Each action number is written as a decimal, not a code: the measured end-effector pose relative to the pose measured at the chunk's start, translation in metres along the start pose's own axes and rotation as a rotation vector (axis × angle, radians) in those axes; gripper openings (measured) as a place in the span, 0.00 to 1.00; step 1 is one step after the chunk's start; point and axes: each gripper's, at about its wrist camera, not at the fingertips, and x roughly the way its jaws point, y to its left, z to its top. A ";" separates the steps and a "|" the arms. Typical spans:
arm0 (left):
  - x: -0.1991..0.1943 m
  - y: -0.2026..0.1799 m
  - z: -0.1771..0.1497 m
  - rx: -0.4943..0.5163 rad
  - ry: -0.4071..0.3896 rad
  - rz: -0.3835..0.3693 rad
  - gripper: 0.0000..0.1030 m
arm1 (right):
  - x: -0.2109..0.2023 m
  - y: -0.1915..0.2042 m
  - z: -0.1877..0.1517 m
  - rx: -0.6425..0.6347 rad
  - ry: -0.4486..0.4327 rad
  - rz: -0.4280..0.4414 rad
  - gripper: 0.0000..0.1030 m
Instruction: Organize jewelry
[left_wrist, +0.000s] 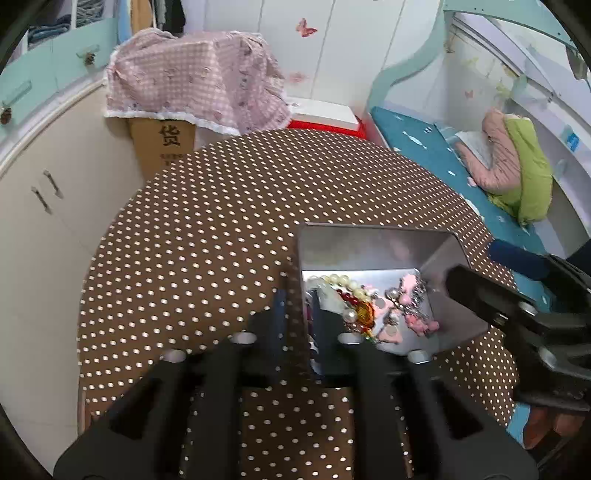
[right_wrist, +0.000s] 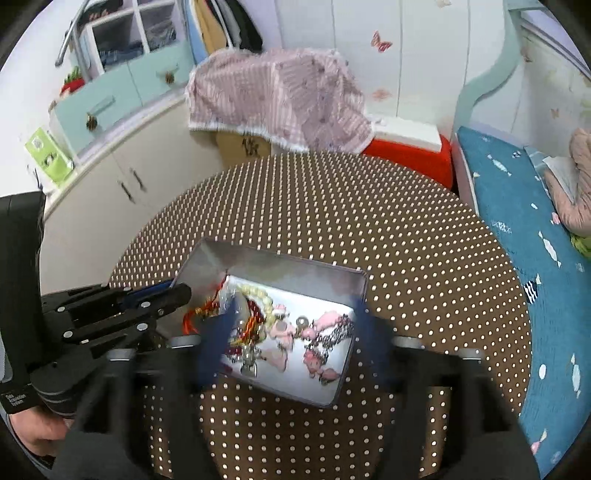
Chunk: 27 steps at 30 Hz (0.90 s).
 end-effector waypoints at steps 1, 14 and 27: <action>-0.006 0.003 0.001 -0.013 -0.029 0.005 0.78 | -0.003 -0.002 -0.001 0.011 -0.015 -0.010 0.90; -0.066 0.009 0.013 -0.026 -0.140 0.066 0.92 | -0.033 -0.008 -0.003 0.105 -0.087 -0.064 0.93; -0.147 0.003 -0.011 0.037 -0.261 0.132 0.94 | -0.101 0.020 -0.019 0.110 -0.211 -0.099 0.93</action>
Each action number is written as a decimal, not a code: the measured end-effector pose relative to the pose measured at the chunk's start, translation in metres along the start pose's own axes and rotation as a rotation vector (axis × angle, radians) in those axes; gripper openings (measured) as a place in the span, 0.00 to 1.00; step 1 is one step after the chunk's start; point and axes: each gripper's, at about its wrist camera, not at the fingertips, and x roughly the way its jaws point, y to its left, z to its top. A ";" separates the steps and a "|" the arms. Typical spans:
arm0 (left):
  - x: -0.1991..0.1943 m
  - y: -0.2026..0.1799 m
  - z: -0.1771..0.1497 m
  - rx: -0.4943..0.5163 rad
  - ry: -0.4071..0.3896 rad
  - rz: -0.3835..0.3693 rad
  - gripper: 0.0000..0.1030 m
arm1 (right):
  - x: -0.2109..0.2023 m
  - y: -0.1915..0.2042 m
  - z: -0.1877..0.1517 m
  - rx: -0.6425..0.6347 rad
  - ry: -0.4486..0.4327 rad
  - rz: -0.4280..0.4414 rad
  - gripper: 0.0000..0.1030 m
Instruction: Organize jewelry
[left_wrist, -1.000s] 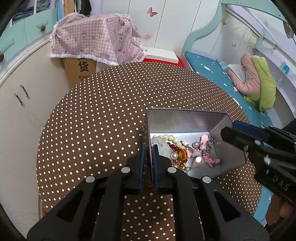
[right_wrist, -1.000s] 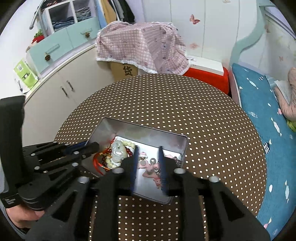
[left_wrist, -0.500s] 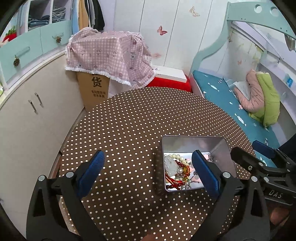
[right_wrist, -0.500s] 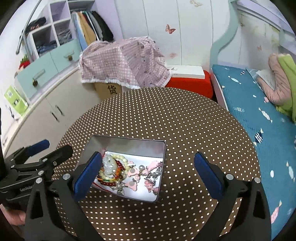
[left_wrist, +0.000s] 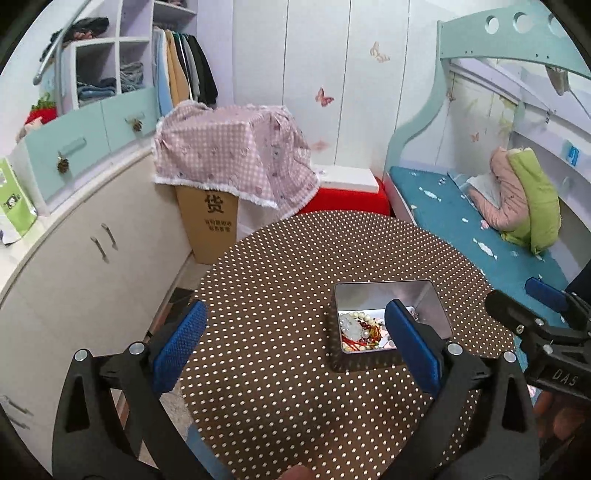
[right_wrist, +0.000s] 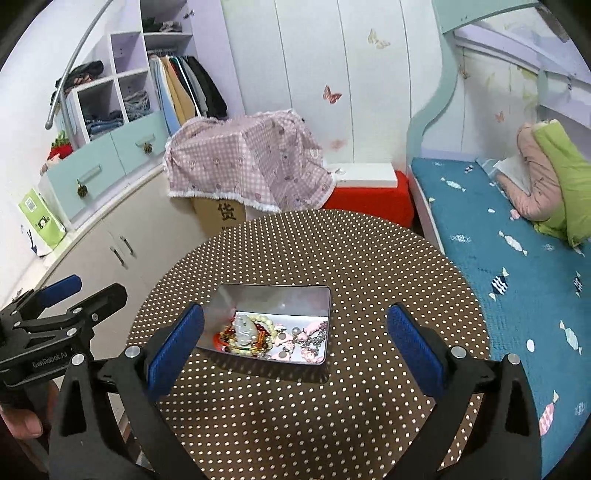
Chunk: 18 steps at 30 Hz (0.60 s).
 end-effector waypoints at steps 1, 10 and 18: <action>-0.009 0.000 -0.003 0.003 -0.014 0.010 0.94 | -0.005 0.003 0.000 -0.006 -0.010 -0.004 0.93; -0.059 -0.006 -0.020 0.018 -0.095 0.067 0.95 | -0.051 0.024 -0.011 -0.032 -0.121 -0.052 0.93; -0.096 -0.011 -0.033 -0.013 -0.163 0.050 0.95 | -0.077 0.033 -0.027 -0.038 -0.193 -0.093 0.93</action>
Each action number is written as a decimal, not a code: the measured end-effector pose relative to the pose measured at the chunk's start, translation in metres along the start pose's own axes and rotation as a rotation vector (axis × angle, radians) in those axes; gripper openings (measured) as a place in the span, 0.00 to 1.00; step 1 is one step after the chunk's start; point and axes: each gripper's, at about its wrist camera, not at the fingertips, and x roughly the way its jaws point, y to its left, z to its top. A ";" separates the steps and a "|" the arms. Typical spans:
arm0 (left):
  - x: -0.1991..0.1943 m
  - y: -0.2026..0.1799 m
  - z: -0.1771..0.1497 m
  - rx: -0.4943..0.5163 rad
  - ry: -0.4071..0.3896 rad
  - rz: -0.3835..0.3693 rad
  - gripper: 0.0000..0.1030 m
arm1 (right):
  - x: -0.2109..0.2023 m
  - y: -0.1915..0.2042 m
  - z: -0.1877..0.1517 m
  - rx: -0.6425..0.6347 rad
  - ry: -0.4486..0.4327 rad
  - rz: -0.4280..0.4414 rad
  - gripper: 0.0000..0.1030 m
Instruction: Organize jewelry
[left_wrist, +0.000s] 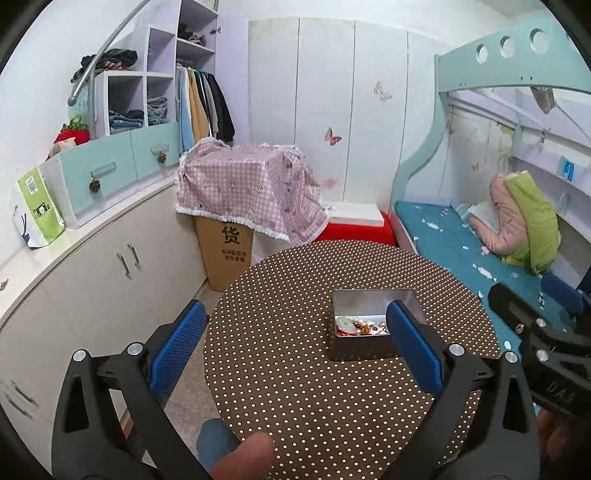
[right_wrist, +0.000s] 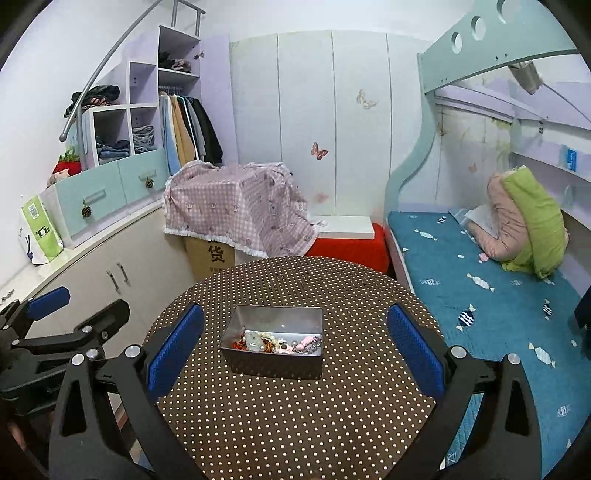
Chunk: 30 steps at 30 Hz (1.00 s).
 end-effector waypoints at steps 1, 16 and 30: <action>-0.004 0.000 0.000 0.001 -0.007 0.003 0.95 | -0.002 -0.001 -0.002 0.005 -0.002 -0.003 0.93; -0.036 -0.006 0.000 -0.019 -0.084 0.023 0.95 | -0.035 -0.006 -0.006 0.003 -0.105 -0.069 0.93; -0.049 -0.003 0.000 -0.014 -0.116 0.017 0.95 | -0.045 -0.002 -0.005 0.001 -0.130 -0.070 0.93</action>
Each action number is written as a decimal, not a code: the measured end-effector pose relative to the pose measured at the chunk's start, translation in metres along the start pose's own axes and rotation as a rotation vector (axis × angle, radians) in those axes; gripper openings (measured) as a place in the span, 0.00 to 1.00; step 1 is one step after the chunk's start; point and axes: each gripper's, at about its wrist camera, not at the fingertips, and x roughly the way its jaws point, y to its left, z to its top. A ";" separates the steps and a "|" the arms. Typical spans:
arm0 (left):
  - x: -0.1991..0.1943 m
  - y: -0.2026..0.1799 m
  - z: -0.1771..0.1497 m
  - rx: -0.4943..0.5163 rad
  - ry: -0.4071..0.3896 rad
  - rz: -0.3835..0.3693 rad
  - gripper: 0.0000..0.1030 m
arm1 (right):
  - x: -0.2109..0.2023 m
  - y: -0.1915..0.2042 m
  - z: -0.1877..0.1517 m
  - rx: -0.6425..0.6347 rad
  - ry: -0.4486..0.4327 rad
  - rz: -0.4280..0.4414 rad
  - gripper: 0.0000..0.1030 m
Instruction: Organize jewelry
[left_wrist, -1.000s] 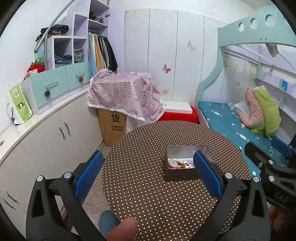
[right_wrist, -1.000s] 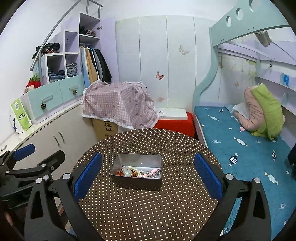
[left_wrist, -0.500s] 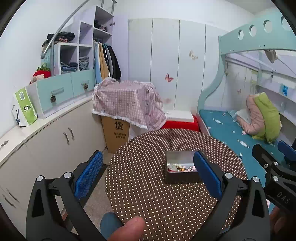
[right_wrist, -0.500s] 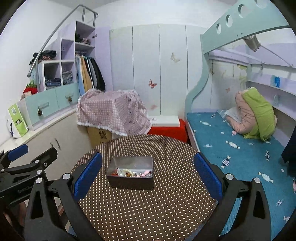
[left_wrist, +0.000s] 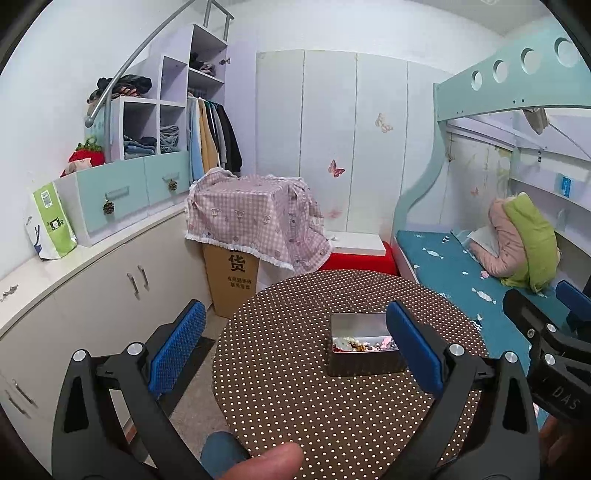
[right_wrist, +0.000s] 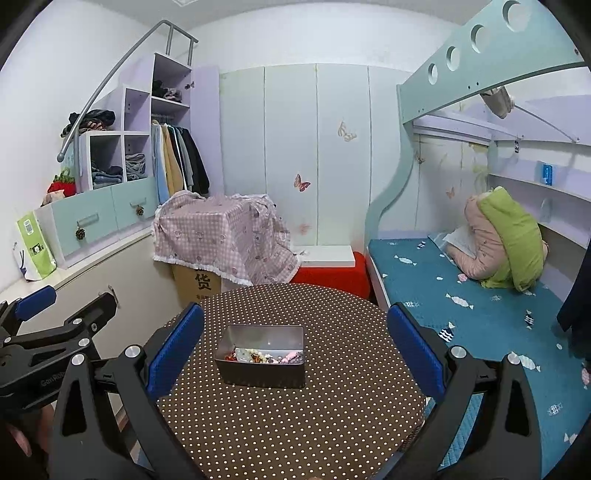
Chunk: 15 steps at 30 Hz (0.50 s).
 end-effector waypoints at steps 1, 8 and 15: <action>0.000 0.001 0.000 -0.001 0.000 -0.004 0.95 | 0.000 0.000 0.000 0.000 0.000 -0.001 0.93; -0.002 0.002 0.003 -0.003 -0.004 -0.019 0.95 | -0.002 0.000 0.002 -0.001 -0.006 -0.006 0.93; 0.000 0.003 0.005 0.001 -0.012 -0.029 0.95 | -0.003 -0.001 0.002 -0.001 -0.006 -0.009 0.93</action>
